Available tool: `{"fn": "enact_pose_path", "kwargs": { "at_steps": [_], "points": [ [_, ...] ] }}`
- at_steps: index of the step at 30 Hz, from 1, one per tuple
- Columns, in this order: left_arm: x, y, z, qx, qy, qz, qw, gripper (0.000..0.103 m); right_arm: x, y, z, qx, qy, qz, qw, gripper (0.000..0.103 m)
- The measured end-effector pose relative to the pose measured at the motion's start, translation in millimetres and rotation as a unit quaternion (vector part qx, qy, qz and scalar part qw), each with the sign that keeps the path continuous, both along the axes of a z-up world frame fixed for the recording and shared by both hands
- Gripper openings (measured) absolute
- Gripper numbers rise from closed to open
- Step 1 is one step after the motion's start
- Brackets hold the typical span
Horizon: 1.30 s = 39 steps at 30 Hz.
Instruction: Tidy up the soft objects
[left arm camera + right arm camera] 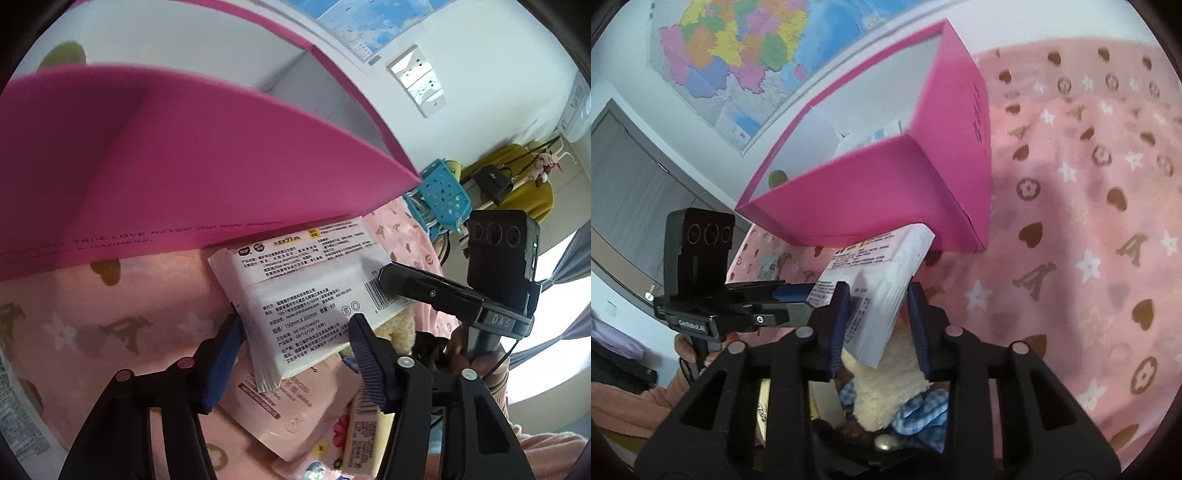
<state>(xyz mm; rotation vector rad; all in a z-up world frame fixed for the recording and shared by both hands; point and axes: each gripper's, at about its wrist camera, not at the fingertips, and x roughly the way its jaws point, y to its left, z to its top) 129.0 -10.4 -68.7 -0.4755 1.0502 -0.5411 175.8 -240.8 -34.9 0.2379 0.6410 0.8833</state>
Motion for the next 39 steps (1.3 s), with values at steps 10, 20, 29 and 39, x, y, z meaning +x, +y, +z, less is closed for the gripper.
{"fn": "enact_pose_path", "kwargs": {
  "at_steps": [10, 20, 29, 39],
  "points": [
    [-27, -11, 58, 0.031, -0.078, 0.012, 0.9964, 0.055, -41, 1, 48, -0.001, -0.086, 0.002, 0.996, 0.025],
    [-4, -6, 126, 0.086, -0.154, 0.034, 0.9838, 0.055, -23, 2, 102, 0.033, -0.124, 0.007, 0.992, 0.025],
    [52, -9, 114, 0.134, -0.119, 0.048, 0.9827, 0.055, 32, 13, 101, 0.026, -0.082, -0.008, 0.996, 0.027],
    [79, -3, 86, 0.157, -0.077, 0.073, 0.9818, 0.056, 48, 9, 94, -0.017, -0.07, -0.087, 0.994, 0.051]
  ]
}}
